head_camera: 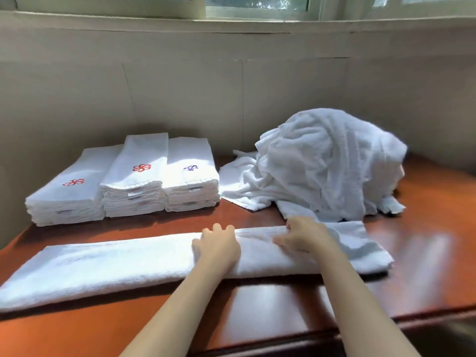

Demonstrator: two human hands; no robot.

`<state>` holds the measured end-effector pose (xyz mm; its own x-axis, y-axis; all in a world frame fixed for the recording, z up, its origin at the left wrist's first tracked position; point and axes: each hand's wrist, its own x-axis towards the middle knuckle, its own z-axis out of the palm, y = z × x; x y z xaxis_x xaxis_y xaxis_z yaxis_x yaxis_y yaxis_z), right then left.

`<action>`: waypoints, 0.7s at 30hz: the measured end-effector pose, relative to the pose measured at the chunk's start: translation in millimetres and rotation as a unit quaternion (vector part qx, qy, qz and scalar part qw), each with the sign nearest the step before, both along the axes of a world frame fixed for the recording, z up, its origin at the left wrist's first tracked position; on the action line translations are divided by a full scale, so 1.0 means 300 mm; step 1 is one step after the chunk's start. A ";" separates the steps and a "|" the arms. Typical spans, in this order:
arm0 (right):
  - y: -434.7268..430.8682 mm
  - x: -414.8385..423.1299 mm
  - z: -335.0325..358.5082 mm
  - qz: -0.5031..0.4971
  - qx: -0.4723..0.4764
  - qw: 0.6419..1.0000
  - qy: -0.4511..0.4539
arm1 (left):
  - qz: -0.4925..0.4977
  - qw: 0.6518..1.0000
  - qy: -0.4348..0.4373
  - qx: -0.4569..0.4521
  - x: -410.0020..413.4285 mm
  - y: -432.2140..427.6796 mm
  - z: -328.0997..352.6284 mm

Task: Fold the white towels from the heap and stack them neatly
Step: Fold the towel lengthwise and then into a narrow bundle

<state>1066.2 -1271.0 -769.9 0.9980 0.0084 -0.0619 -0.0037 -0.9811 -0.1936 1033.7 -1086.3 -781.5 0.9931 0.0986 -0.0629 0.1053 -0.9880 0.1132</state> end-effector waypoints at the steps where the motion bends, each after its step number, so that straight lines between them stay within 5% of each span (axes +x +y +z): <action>1: -0.041 -0.014 -0.007 -0.022 -0.001 0.999 -0.027 | 0.011 1.000 -0.012 0.005 -0.002 -0.005 -0.016; 6: -0.185 -0.086 -0.010 -0.081 -0.016 0.996 -0.046 | 0.002 0.999 -0.050 0.017 0.002 0.010 -0.067; 13: -0.300 -0.151 -0.001 -0.105 -0.030 0.991 0.072 | -0.099 0.995 -0.024 0.008 -0.018 0.018 -0.058; 21: -0.377 -0.119 -0.004 -0.142 0.034 0.988 -0.049 | -0.164 0.986 -0.005 -0.004 -0.063 0.059 -0.001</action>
